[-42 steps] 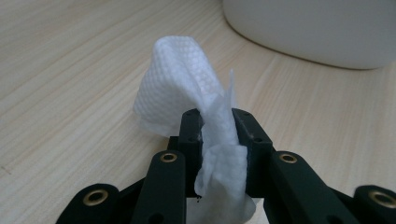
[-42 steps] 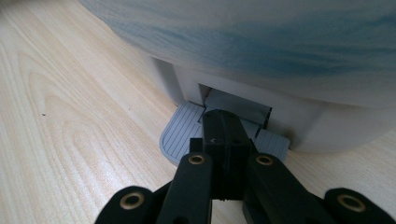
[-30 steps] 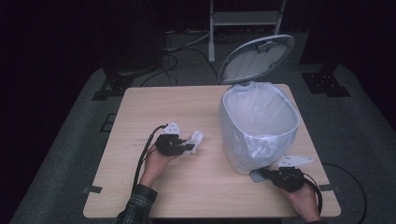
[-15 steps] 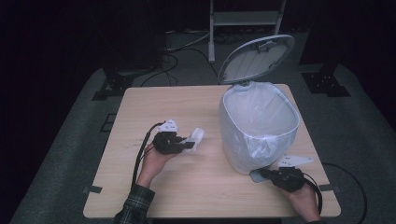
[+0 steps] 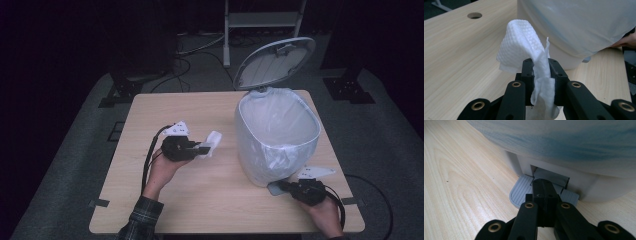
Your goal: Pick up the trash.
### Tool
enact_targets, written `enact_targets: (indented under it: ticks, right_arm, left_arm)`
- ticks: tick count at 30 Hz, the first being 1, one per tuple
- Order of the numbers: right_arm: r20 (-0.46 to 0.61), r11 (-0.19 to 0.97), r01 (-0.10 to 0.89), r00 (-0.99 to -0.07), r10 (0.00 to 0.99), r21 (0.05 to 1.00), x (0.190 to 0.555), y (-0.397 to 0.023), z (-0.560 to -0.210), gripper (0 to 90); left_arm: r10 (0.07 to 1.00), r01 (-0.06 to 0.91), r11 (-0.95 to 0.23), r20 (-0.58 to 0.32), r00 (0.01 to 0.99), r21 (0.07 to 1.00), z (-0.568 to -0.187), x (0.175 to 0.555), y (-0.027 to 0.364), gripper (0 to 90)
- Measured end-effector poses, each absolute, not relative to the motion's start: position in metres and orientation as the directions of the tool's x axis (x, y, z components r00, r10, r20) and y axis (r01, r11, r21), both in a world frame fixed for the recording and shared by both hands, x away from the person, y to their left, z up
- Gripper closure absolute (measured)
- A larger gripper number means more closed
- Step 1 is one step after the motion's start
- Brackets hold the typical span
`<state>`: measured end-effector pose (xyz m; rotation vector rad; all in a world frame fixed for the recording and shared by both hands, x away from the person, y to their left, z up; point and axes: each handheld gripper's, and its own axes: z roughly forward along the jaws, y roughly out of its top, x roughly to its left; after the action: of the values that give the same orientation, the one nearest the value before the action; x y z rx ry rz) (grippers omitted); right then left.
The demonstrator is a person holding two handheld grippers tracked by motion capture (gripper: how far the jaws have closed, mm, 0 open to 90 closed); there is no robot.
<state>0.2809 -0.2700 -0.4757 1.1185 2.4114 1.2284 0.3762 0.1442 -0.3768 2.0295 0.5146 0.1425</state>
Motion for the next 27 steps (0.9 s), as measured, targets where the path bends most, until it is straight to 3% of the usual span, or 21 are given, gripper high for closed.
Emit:
enact_targets:
  ticks: [27]
  right_arm:
    - [0.143, 0.363, 0.534, -0.688, 0.711, 0.764, 0.281, -0.270, -0.476, 90.0]
  left_arm:
    - [0.304, 0.204, -0.346, -0.096, 0.948, 0.916, -0.316, 0.362, 0.134, 76.5]
